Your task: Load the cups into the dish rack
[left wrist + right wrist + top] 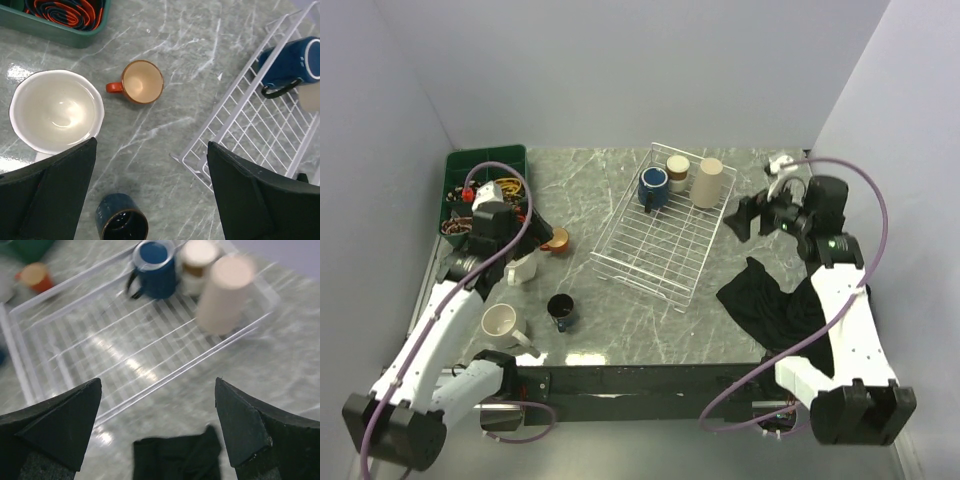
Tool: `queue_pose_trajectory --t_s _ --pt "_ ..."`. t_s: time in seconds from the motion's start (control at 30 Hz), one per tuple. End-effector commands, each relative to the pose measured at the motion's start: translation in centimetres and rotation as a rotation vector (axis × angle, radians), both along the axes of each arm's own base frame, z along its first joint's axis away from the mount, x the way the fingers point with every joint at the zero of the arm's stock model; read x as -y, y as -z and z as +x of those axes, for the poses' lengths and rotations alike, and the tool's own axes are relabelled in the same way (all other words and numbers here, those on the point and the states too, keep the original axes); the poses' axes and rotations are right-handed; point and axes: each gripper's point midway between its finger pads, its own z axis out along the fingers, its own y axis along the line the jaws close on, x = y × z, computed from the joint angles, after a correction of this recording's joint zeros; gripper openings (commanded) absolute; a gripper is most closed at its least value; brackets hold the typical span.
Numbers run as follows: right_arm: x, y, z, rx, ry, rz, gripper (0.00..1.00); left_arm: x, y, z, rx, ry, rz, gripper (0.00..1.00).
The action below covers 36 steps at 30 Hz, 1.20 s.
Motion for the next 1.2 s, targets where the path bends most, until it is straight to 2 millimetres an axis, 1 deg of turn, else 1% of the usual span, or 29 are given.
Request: queue_pose_trajectory --t_s 0.0,0.03,0.1,0.13,0.2,0.23,0.3,0.33,0.4,0.43,0.5,0.57,0.63,0.67,0.7,0.73,0.8,0.83,0.9,0.97,1.0,1.17 --pt "-2.9 0.6 -3.3 0.058 -0.218 0.104 1.0 -0.5 -0.4 0.7 -0.043 -0.004 0.043 0.96" --pt "-3.2 2.4 -4.1 0.028 -0.243 0.123 1.0 -0.6 0.1 1.0 -0.061 -0.014 0.048 0.96" --pt "-3.0 3.2 -4.7 0.033 -0.253 0.141 1.0 -1.3 0.5 1.3 -0.081 -0.046 0.07 0.96" --pt "-2.9 3.9 -5.1 0.018 -0.26 0.149 1.0 -1.4 1.1 1.6 -0.107 -0.06 0.08 0.96" --pt "-2.4 4.0 -5.3 0.015 -0.252 0.158 1.0 -2.1 1.8 2.0 -0.142 -0.096 0.11 0.97" --pt "-2.4 4.1 -5.3 0.012 -0.252 0.162 1.0 -2.3 2.5 2.3 -0.181 -0.112 0.125 0.97" --pt "-2.3 4.1 -5.4 -0.008 -0.257 0.179 1.0 -2.4 3.3 2.7 -0.213 -0.123 0.139 0.99" --pt "-2.2 3.9 -5.3 -0.007 -0.26 0.18 1.0 -2.5 4.2 3.1 -0.244 -0.136 0.153 0.99" --pt "-2.2 3.8 -5.3 -0.006 -0.259 0.183 1.0 -2.7 4.9 3.5 -0.273 -0.141 0.176 0.96" --pt "-2.1 3.8 -5.3 -0.005 -0.256 0.183 1.0 -3.0 5.8 3.7 -0.299 -0.145 0.201 0.95" --pt "-2.2 3.7 -5.4 0.002 -0.258 0.185 1.0 -3.3 6.4 4.1 -0.311 -0.153 0.228 0.95" --pt "-2.1 3.6 -5.5 0.002 -0.254 0.189 1.0 -4.0 7.4 4.4 -0.342 -0.161 0.285 0.9" --pt "-2.1 3.4 -5.5 0.005 -0.255 0.189 1.0 -4.4 8.3 4.5 -0.378 -0.161 0.322 0.88" --pt "-2.1 3.5 -5.5 0.001 -0.253 0.191 1.0 -4.4 8.6 4.6 -0.389 -0.157 0.329 0.83" --pt "-2.1 3.3 -5.5 0.005 -0.252 0.191 1.0 -4.3 8.8 4.7 -0.394 -0.153 0.327 0.8" --pt "-2.0 3.3 -5.4 0.004 -0.25 0.192 1.0 -4.2 9.2 4.8 -0.404 -0.139 0.336 0.72" --pt "-2.0 3.3 -5.5 0.003 -0.252 0.194 1.0 -3.9 9.8 4.9 -0.419 -0.114 0.334 0.66" --pt "-2.0 3.4 -5.4 0.003 -0.247 0.193 1.0 -3.9 9.9 4.8 -0.426 -0.109 0.336 0.61" --pt "-1.9 3.3 -5.4 0.004 -0.245 0.194 1.0 -4.0 10.4 4.8 -0.443 -0.109 0.35 0.59" --pt "-1.9 3.2 -5.5 0.007 -0.243 0.196 1.0 -4.2 10.5 4.8 -0.45 -0.113 0.361 0.54" --pt "-1.9 3.2 -5.5 0.008 -0.243 0.195 1.0 -4.4 10.5 4.8 -0.452 -0.118 0.374 0.53" --pt "-1.8 3.2 -5.5 0.007 -0.242 0.2 1.0 -5.1 10.4 4.5 -0.459 -0.136 0.408 0.31"
